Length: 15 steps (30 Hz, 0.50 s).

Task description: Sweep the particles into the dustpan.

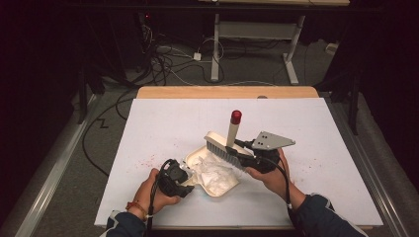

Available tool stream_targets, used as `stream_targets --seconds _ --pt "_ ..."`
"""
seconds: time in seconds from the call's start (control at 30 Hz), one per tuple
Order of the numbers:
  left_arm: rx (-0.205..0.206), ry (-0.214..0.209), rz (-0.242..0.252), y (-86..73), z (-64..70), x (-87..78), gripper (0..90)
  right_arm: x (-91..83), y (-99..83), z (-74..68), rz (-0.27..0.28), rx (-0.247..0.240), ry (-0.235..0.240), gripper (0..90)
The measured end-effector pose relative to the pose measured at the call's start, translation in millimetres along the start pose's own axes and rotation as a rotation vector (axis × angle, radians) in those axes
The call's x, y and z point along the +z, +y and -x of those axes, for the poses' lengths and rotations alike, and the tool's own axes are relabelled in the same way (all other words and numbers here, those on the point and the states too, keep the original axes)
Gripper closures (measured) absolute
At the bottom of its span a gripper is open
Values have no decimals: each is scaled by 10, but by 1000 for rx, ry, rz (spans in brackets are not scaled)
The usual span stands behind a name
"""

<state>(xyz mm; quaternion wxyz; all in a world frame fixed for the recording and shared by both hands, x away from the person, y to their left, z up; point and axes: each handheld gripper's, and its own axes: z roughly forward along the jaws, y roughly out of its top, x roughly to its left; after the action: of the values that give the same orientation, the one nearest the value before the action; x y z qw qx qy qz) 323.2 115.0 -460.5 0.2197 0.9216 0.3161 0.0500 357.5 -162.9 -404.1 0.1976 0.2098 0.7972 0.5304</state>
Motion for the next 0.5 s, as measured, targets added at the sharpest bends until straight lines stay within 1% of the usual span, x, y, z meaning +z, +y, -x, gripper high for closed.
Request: stream_targets --seconds 0.03,0.17,0.37,0.5 --pt "-1 -1 1 -2 -2 0 620 -11 6 -1 3 1 5 684" --pt "-3 -3 3 -6 -3 1 621 -99 18 -1 -3 2 -1 683" --pt "-2 1 2 -5 3 3 621 -304 -64 51 -48 -6 -29 684" --pt "3 4 0 -2 7 3 621 -447 -170 90 -87 -5 -32 684"
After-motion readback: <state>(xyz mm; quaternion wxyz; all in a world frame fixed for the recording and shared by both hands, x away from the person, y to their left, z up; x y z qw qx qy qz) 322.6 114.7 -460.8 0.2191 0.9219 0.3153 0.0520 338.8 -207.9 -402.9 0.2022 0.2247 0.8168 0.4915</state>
